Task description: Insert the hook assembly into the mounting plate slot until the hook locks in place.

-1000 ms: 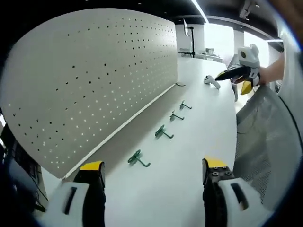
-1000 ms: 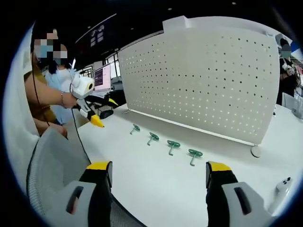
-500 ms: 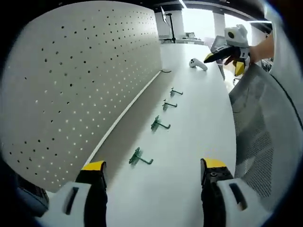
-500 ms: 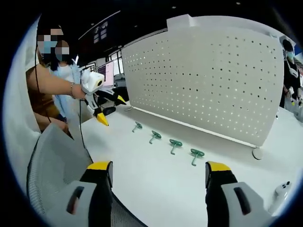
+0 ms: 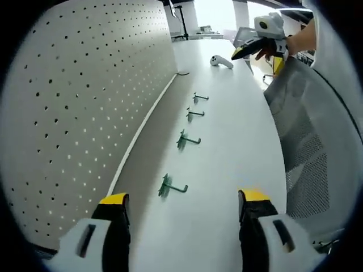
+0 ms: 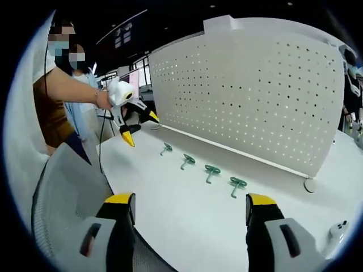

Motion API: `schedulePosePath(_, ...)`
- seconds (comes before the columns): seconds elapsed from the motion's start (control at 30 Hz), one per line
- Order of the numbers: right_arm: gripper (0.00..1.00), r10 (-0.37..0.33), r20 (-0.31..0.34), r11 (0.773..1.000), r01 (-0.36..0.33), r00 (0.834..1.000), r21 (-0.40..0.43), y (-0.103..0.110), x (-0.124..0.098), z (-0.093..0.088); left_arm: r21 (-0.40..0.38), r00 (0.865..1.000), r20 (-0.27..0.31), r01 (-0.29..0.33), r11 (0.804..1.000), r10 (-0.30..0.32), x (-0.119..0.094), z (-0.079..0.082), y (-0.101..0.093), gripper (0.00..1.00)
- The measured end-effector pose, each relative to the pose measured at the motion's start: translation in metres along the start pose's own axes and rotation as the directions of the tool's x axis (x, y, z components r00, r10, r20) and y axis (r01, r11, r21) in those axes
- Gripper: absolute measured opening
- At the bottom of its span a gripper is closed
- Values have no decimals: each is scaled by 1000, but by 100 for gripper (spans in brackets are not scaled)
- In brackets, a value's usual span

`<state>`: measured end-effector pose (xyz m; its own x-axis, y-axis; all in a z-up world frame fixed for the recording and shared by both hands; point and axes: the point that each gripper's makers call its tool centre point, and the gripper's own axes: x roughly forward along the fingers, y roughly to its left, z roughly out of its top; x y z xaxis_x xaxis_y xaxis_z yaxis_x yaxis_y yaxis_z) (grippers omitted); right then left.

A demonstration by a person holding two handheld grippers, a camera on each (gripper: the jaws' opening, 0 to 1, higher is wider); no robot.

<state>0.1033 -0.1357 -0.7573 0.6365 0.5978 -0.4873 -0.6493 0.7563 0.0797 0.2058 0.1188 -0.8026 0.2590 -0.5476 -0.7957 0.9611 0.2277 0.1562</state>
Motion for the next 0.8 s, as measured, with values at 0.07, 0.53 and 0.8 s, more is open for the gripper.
schedulePosePath(0.07,78,2,-1,1000,-2,1000,0,0,0,0,9,1000,-11,6,1000,-6,2,0,3,81)
schedulePosePath(0.53,77,12,-21,1000,-12,1000,-5,2,3,-5,104,990,-88,118,988,-109,23,-8,10,79)
schedulePosePath(0.8,77,10,-30,1000,-10,999,-1,2,2,-9,145,980,-133,168,975,-149,35,-13,11,78)
